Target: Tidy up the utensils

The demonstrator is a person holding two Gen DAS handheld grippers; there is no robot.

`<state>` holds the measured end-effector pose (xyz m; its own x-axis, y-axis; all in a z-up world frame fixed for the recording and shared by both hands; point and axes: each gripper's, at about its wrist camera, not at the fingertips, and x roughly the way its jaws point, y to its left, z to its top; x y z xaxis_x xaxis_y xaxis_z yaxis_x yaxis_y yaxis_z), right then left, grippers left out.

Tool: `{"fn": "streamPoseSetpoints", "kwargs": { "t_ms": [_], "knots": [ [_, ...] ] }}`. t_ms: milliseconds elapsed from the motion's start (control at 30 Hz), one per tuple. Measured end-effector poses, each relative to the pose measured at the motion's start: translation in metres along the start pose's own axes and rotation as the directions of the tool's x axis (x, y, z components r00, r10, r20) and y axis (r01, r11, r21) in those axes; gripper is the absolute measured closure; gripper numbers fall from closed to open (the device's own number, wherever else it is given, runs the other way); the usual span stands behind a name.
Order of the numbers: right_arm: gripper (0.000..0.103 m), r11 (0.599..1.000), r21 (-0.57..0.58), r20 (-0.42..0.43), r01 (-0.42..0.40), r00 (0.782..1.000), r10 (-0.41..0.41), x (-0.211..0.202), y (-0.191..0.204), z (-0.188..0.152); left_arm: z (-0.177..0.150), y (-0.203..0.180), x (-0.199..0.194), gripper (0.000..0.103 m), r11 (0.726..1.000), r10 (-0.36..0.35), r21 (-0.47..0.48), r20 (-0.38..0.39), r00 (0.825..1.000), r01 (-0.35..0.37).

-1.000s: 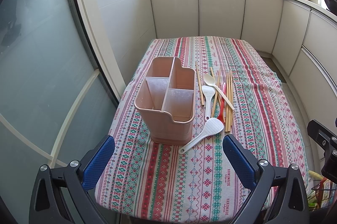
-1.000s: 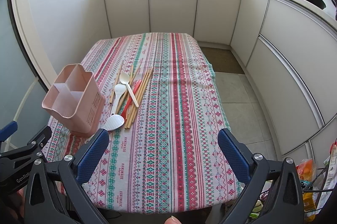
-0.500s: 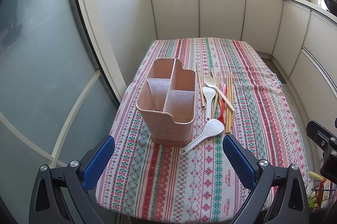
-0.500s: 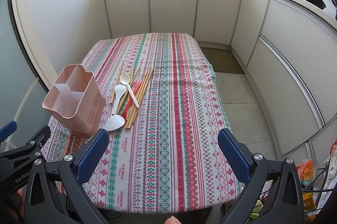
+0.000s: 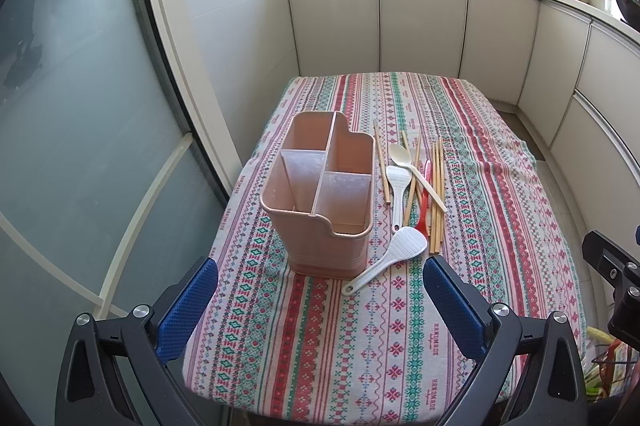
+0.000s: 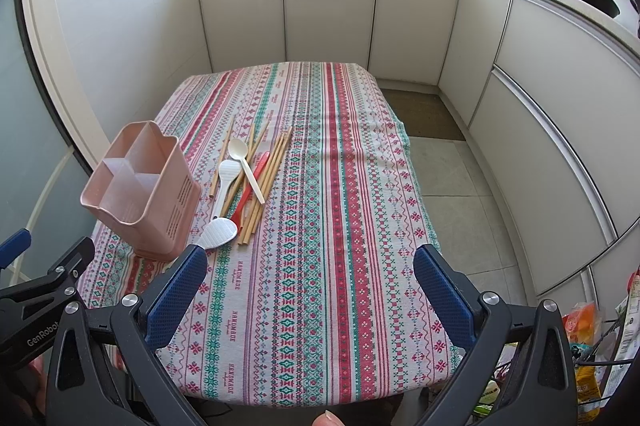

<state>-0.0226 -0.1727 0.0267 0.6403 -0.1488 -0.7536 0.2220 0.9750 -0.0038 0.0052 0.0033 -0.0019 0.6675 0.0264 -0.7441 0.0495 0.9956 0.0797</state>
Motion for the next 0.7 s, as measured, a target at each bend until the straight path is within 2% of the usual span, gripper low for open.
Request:
{"fn": "streamPoseSetpoints", "kwargs": {
  "t_ms": [700],
  "knots": [
    [0.000, 1.000, 0.020, -0.004, -0.006, 1.000, 0.006, 0.0021, -0.0077, 0.0031, 0.0009, 0.0060, 0.0060, 0.000, 1.000, -0.002, -0.017, -0.006, 1.000, 0.002]
  ]
}}
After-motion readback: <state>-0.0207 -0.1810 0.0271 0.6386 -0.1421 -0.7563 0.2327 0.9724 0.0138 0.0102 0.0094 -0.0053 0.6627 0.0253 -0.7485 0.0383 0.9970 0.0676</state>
